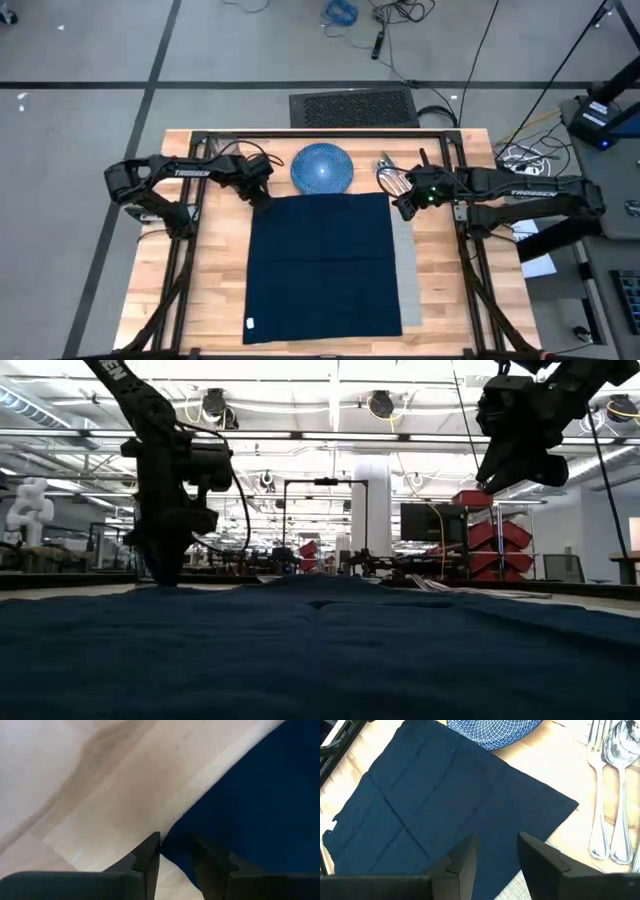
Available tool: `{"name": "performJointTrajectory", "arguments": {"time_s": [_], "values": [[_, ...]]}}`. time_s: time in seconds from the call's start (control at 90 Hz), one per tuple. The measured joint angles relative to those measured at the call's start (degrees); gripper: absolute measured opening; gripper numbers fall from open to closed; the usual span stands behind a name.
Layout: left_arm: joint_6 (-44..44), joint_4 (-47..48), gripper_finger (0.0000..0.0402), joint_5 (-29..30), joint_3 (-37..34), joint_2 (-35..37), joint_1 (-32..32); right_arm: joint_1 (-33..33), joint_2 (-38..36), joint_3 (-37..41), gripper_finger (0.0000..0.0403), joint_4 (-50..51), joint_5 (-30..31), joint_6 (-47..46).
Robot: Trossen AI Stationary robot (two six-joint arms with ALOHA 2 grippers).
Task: Set table place
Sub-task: Fold the blue table napkin
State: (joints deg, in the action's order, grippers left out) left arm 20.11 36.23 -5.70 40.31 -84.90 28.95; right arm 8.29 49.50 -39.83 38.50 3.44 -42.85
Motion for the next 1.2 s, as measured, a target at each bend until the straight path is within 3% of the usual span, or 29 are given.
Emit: {"name": "performJointTrajectory", "arguments": {"time_s": [0.267, 0.567, 0.944, 1.2], "values": [[-0.62, 0.04, 0.0111, -0.74, 0.16, -2.41, -0.04, 0.0, 0.02, 0.0, 0.0128, 0.84, 0.01, 0.24], [0.51, 0.0, 0.0008, -2.59, 0.07, -2.52, -0.07, 0.0, 0.02, 0.0, 0.0128, 0.84, 1.35, 0.48], [1.7, 2.44, 0.0, -9.61, 1.7, 2.94, -1.02, 0.6, 0.64, 0.0, 0.0128, 1.37, 1.1, 0.02], [4.99, 2.22, 0.0, -9.69, 2.48, 7.52, -4.4, 7.22, 8.95, 0.02, 0.0128, 0.56, -1.87, 5.83]]}}
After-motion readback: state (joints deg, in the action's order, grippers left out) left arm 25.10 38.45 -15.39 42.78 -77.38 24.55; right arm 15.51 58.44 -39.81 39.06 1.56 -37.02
